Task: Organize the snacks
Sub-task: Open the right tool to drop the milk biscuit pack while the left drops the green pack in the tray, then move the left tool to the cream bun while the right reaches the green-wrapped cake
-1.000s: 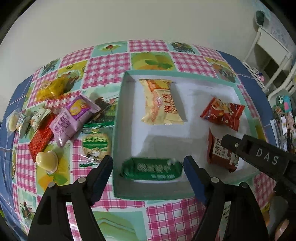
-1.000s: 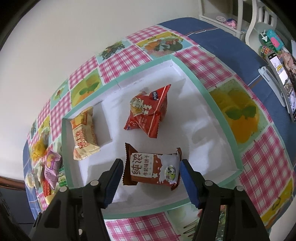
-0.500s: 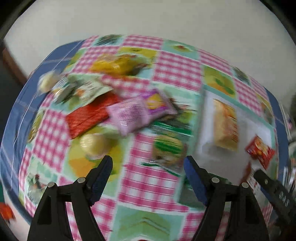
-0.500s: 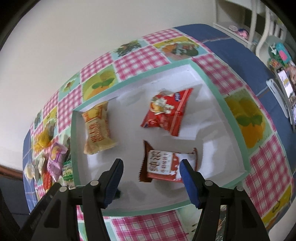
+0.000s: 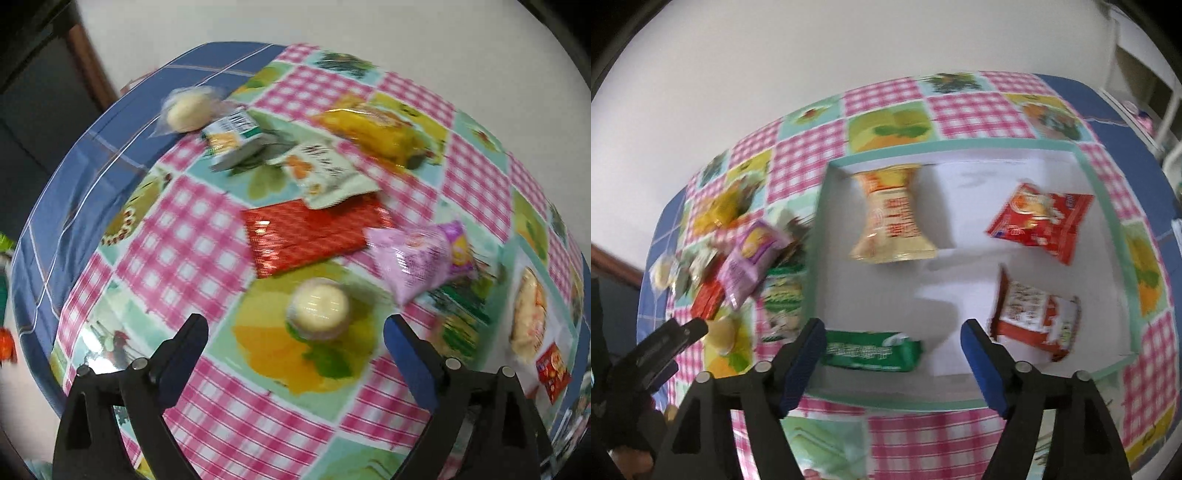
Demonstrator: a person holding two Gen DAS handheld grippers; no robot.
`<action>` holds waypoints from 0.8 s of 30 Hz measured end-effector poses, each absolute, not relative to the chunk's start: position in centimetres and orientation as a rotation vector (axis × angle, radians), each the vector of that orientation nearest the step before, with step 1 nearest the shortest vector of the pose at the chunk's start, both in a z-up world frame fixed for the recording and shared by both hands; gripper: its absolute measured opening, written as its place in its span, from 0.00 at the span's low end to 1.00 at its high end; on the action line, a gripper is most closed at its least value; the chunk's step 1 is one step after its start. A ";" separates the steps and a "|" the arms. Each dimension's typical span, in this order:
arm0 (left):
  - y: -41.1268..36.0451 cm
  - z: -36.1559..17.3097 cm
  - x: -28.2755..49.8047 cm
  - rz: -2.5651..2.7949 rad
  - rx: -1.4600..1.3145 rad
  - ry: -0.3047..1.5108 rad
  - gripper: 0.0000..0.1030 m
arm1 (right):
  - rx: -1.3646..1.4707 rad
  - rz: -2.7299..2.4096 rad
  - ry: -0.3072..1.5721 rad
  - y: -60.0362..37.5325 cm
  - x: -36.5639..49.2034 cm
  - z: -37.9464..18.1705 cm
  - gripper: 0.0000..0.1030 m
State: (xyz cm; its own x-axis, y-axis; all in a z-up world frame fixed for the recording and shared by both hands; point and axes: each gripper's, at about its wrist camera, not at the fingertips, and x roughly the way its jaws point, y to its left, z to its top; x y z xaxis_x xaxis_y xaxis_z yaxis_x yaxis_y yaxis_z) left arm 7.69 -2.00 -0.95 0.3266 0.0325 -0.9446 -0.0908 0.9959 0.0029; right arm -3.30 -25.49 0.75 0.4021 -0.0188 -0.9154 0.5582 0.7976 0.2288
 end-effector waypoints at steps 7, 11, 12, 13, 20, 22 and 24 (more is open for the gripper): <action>1.2 -0.7 8.2 0.164 -0.124 1.217 0.99 | 0.496 -0.299 1.131 -21.3 -1.1 0.4 0.81; 2.9 -0.7 8.4 0.202 -0.165 1.209 0.99 | 0.456 -0.261 1.139 -19.2 0.3 0.0 0.95; 3.2 -0.6 8.5 0.208 -0.169 1.206 0.99 | 0.452 -0.252 1.138 -18.8 0.7 -0.1 0.99; 3.4 -0.6 8.5 0.214 -0.170 1.203 0.99 | 0.447 -0.243 1.134 -18.4 0.9 -0.1 1.00; 3.6 -0.5 9.1 0.203 -0.132 1.165 0.99 | 0.385 -0.231 1.083 -17.0 2.7 0.0 1.00; 3.5 -0.4 9.1 0.202 -0.119 1.153 0.99 | 0.387 -0.224 1.069 -17.2 2.8 0.1 1.00; 3.4 -0.4 9.2 0.196 -0.122 1.155 0.99 | 0.398 -0.194 1.056 -17.3 3.3 0.4 1.00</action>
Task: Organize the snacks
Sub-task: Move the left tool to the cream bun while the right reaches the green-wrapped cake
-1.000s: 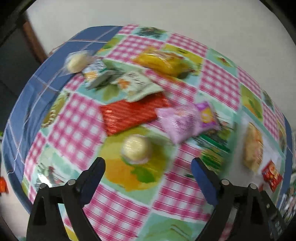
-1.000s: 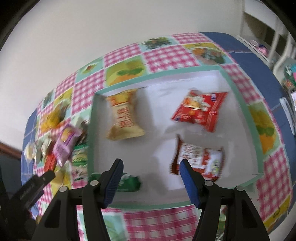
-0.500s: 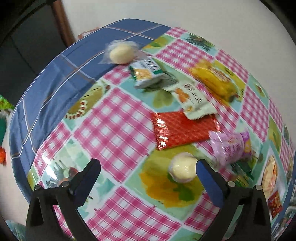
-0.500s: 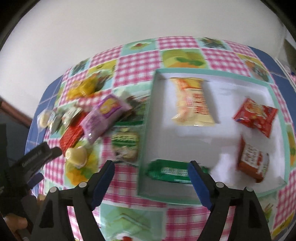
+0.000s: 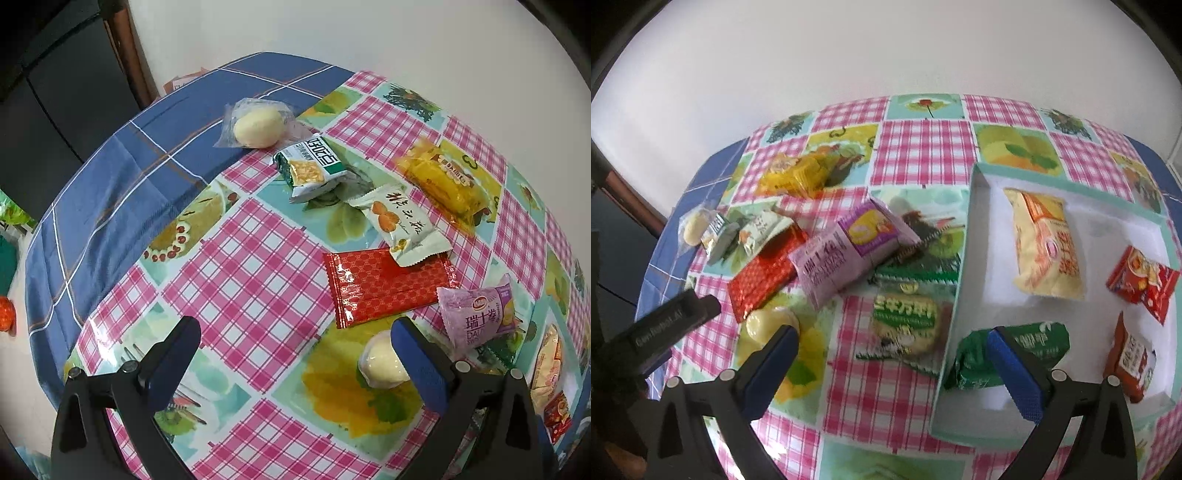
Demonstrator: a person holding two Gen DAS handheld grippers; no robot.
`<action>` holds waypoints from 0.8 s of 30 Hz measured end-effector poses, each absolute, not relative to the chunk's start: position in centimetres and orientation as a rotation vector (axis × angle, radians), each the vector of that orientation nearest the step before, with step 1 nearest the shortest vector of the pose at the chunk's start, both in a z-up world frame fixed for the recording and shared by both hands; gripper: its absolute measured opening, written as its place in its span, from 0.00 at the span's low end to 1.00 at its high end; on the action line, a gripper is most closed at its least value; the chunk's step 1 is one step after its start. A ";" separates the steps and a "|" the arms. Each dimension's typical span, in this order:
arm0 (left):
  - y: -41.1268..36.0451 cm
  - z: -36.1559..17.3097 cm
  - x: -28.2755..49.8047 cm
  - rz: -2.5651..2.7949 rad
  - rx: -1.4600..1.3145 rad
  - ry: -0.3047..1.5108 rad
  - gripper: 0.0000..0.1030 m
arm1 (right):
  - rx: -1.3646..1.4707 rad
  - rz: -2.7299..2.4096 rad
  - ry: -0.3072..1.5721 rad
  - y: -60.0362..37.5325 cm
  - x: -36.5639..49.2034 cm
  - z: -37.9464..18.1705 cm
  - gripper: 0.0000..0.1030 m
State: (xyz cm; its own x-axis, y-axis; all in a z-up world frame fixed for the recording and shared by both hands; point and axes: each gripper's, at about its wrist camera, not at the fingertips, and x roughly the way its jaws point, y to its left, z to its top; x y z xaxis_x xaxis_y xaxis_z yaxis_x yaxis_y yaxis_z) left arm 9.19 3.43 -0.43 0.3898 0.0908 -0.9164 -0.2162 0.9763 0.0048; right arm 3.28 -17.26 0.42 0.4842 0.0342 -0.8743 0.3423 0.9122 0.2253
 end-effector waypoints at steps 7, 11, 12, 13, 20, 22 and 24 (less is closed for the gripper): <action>3.9 -0.6 9.3 0.187 -0.158 1.167 0.99 | 0.434 -0.127 1.039 -17.0 4.8 0.5 1.00; 3.9 -1.0 9.4 0.182 -0.165 1.182 0.99 | 0.423 -0.121 1.067 -16.7 5.5 -0.7 1.00; 3.9 -1.1 9.4 0.179 -0.168 1.186 0.99 | 0.422 -0.121 1.072 -16.7 5.6 -0.9 1.00; 4.0 -1.2 9.5 0.177 -0.172 1.191 0.99 | 0.419 -0.122 1.074 -16.7 5.8 -1.1 1.00; 4.1 -1.7 9.6 0.178 -0.189 1.216 0.99 | 0.374 -0.126 1.098 -16.5 6.6 -1.8 0.97; 4.2 -1.8 9.7 0.182 -0.192 1.220 0.99 | 0.337 -0.145 1.107 -16.3 6.8 -2.0 0.95; 4.3 -2.0 9.8 0.181 -0.197 1.232 0.99 | 0.313 -0.158 1.115 -16.2 7.0 -2.3 0.91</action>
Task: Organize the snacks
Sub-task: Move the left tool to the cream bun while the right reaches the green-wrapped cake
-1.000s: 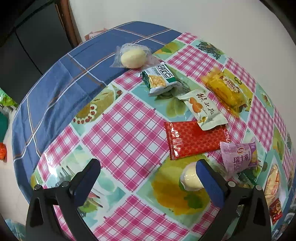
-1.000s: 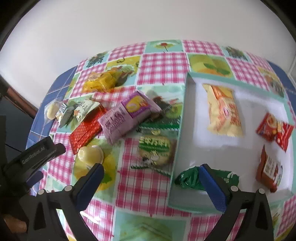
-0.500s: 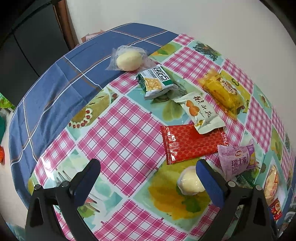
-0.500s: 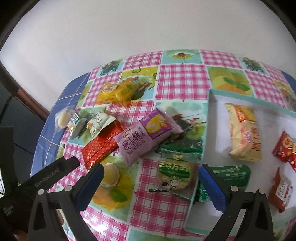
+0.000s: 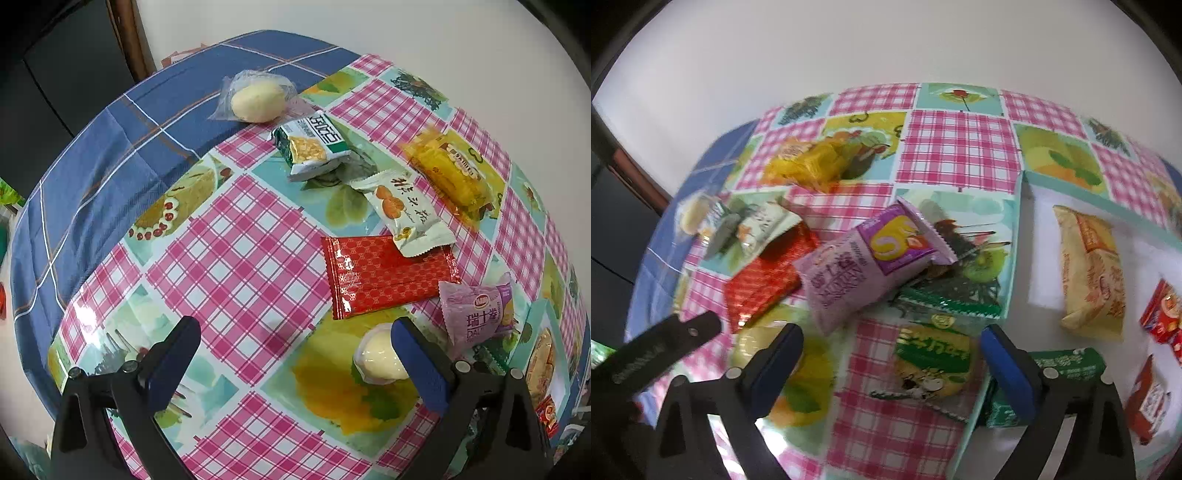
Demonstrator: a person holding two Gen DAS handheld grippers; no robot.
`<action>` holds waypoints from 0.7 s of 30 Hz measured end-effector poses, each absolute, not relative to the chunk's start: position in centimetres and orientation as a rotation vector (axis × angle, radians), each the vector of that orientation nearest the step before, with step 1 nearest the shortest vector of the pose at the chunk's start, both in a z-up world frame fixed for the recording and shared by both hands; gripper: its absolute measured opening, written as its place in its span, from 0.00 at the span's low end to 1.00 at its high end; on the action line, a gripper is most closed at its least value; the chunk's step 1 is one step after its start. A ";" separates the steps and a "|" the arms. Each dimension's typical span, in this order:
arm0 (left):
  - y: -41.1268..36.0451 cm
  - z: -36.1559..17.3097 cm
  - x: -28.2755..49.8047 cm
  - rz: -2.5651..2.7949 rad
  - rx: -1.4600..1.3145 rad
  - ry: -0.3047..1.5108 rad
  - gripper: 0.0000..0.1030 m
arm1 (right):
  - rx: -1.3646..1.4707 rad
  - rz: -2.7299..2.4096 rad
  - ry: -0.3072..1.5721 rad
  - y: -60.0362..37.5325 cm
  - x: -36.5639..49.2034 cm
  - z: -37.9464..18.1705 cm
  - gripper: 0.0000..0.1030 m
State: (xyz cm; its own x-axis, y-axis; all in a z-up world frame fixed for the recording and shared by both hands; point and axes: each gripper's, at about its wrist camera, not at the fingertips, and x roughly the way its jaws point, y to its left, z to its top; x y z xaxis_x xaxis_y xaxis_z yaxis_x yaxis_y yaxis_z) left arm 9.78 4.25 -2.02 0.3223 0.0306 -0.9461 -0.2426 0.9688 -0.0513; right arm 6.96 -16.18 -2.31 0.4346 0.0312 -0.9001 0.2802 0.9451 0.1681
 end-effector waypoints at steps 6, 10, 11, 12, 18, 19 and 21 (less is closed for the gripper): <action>4.3 -2.6 9.9 0.173 -0.199 1.258 0.99 | 0.302 -0.166 1.132 -16.1 7.0 -3.0 0.74; 4.1 -2.9 10.0 0.170 -0.202 1.262 0.99 | 0.311 -0.143 1.134 -15.9 6.9 -3.0 0.69; 4.0 -3.0 10.1 0.168 -0.203 1.265 0.99 | 0.306 -0.138 1.137 -15.7 6.9 -3.0 0.67; 3.9 -3.1 10.1 0.164 -0.202 1.268 0.99 | 0.302 -0.132 1.140 -15.5 6.7 -3.0 0.64; 2.9 -4.0 10.7 0.127 -0.177 1.281 0.99 | 0.246 -0.094 1.169 -14.0 6.2 -3.1 0.62; 2.5 -4.1 10.9 0.114 -0.166 1.280 0.99 | 0.220 -0.097 1.180 -13.7 6.1 -3.2 0.61; 1.8 -4.3 11.1 0.090 -0.141 1.279 0.99 | 0.186 -0.106 1.210 -13.3 6.1 -3.6 0.59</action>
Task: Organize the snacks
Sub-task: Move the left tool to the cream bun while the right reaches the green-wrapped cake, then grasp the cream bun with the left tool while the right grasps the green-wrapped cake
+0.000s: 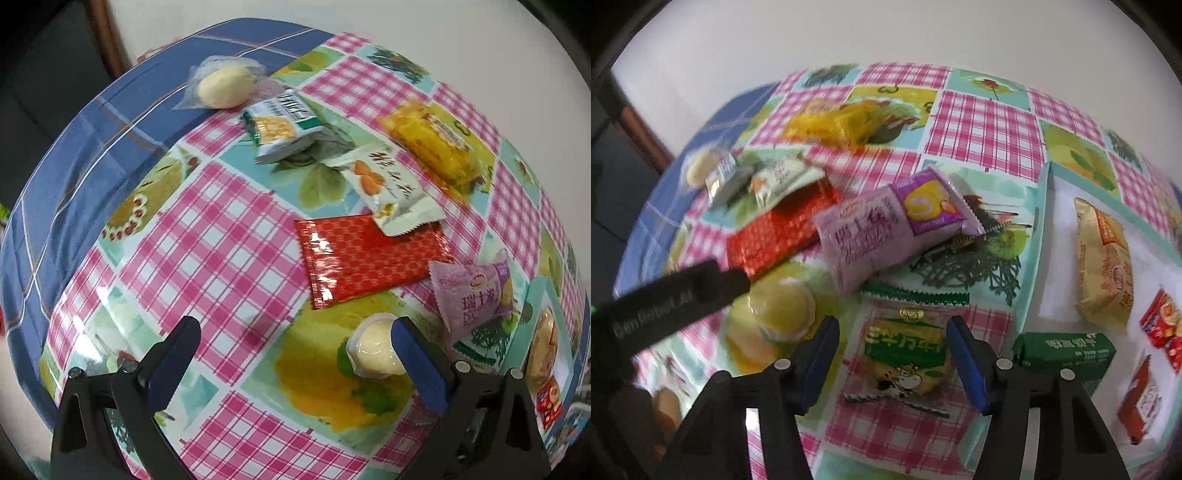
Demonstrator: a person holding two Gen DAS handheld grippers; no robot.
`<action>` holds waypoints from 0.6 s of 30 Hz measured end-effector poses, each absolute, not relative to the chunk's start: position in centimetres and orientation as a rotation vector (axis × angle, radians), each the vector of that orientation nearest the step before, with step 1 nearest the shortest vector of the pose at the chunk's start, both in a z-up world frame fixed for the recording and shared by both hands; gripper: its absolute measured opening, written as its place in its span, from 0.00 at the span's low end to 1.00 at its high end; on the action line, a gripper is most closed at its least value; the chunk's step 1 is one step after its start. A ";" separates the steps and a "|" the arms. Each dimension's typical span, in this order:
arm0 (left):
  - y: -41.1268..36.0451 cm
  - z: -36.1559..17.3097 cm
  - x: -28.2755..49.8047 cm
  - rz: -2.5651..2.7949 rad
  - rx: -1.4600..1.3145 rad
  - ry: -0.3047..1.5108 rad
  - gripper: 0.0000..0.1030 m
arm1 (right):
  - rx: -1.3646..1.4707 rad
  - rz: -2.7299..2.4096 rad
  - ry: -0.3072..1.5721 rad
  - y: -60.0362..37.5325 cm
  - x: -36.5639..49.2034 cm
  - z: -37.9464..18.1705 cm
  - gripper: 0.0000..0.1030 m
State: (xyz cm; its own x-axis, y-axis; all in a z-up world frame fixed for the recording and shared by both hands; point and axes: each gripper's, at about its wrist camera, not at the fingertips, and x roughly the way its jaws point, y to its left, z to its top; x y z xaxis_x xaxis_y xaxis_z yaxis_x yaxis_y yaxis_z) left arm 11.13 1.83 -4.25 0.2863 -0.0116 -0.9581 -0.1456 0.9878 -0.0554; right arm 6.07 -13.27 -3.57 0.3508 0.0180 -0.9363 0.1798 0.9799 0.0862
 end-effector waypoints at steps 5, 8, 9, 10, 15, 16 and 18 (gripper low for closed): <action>-0.5 -4.5 11.7 0.035 -0.089 1.278 0.99 | 0.213 -0.116 1.255 -13.7 5.6 -4.5 0.56; -1.8 -4.6 11.9 -0.005 -0.062 1.278 0.99 | 0.230 -0.133 1.270 -14.2 5.4 -4.9 0.56; -2.3 -4.6 12.0 -0.016 -0.052 1.276 0.99 | 0.233 -0.134 1.269 -14.3 5.4 -4.8 0.56; -2.8 -4.6 12.0 -0.024 -0.043 1.275 0.99 | 0.240 -0.132 1.269 -14.4 5.4 -4.8 0.56; -5.5 -5.1 12.3 -0.090 0.012 1.277 0.99 | 0.241 -0.128 1.273 -14.5 5.3 -4.8 0.56; -6.1 -5.4 12.3 -0.094 0.024 1.282 0.99 | 0.244 -0.126 1.273 -14.5 5.4 -4.8 0.56; -6.7 -6.2 12.5 -0.101 0.038 1.298 0.99 | 0.251 -0.124 1.274 -14.7 5.4 -4.8 0.55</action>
